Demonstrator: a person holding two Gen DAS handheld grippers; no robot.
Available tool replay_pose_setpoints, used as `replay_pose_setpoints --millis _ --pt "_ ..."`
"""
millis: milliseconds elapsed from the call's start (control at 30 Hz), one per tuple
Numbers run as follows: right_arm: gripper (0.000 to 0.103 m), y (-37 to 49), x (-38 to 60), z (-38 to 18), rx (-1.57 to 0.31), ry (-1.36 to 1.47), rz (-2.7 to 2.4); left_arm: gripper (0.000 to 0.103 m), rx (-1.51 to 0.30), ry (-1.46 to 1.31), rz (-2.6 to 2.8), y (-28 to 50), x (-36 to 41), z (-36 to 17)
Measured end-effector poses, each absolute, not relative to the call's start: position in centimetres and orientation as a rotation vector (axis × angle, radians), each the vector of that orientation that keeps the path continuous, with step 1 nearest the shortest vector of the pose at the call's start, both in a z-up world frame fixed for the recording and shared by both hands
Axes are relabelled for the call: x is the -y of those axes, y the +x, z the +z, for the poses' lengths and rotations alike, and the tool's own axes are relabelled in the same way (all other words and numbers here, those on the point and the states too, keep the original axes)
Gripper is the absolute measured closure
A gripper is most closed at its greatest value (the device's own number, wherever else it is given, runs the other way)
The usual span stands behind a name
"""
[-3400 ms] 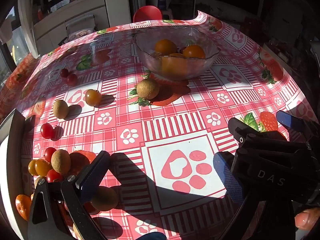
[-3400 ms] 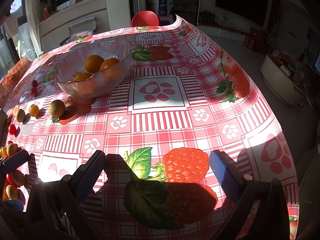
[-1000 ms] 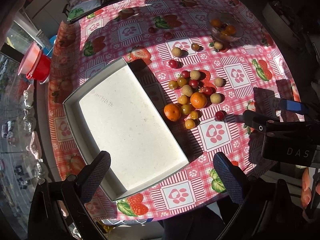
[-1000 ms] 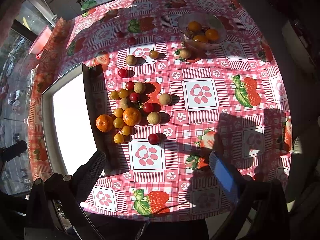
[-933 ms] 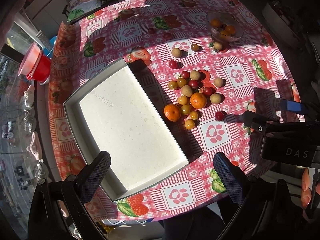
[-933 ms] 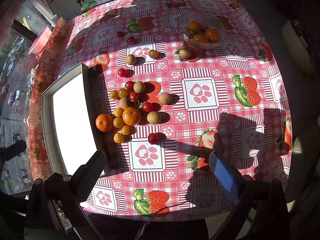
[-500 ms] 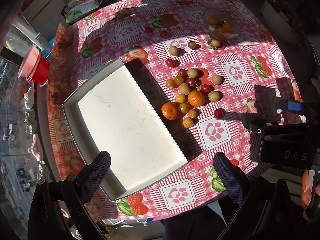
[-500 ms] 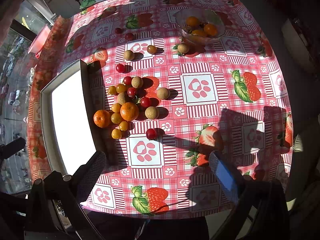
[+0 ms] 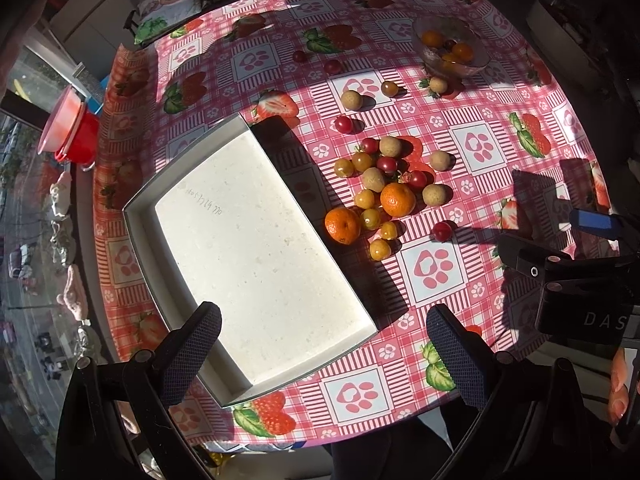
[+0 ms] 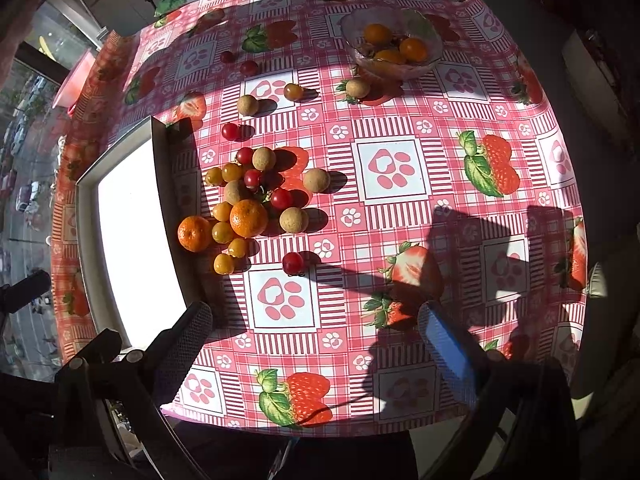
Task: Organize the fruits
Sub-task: 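Grasp a red cherry tomato with the left tool while the right tool grasps a brown kiwi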
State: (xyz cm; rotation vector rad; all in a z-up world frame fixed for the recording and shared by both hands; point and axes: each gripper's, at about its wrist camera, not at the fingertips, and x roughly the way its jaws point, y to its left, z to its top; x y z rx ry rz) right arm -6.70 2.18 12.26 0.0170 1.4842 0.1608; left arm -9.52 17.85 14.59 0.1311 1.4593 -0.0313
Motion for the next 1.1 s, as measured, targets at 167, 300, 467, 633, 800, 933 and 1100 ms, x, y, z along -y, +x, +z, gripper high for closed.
replay_pose_setpoints --millis 167,300,467,633,800,933,1100 --pt "0.000 -6.3 -1.7 11.4 -1.501 0.029 0.149 0.000 -1.452 0.097 -0.018 -8.4 -18.2 13.6" --pt "0.000 -5.7 -1.4 10.5 -1.509 0.035 0.149 0.000 -1.429 0.113 -0.017 -7.2 -17.9 12.8" --pt "0.000 -4.1 -0.9 9.1 -1.518 0.034 0.151 0.000 -1.398 0.108 -0.020 -4.6 -18.0 11.5" --pt "0.000 -2.1 -0.6 7.6 -1.522 0.027 0.155 0.000 -1.371 0.081 0.007 -0.9 -18.3 9.8" --pt "0.000 -0.2 -0.6 6.0 -1.518 0.028 0.150 0.000 -1.357 0.064 0.010 2.4 -17.8 7.6" --pt "0.000 1.3 -0.6 4.5 -1.518 0.040 0.147 0.000 -1.360 0.082 0.008 4.4 -17.1 5.5" --pt "0.001 2.9 -1.5 2.7 -1.516 0.044 0.171 0.000 -1.368 0.063 0.014 6.0 -17.1 3.5"
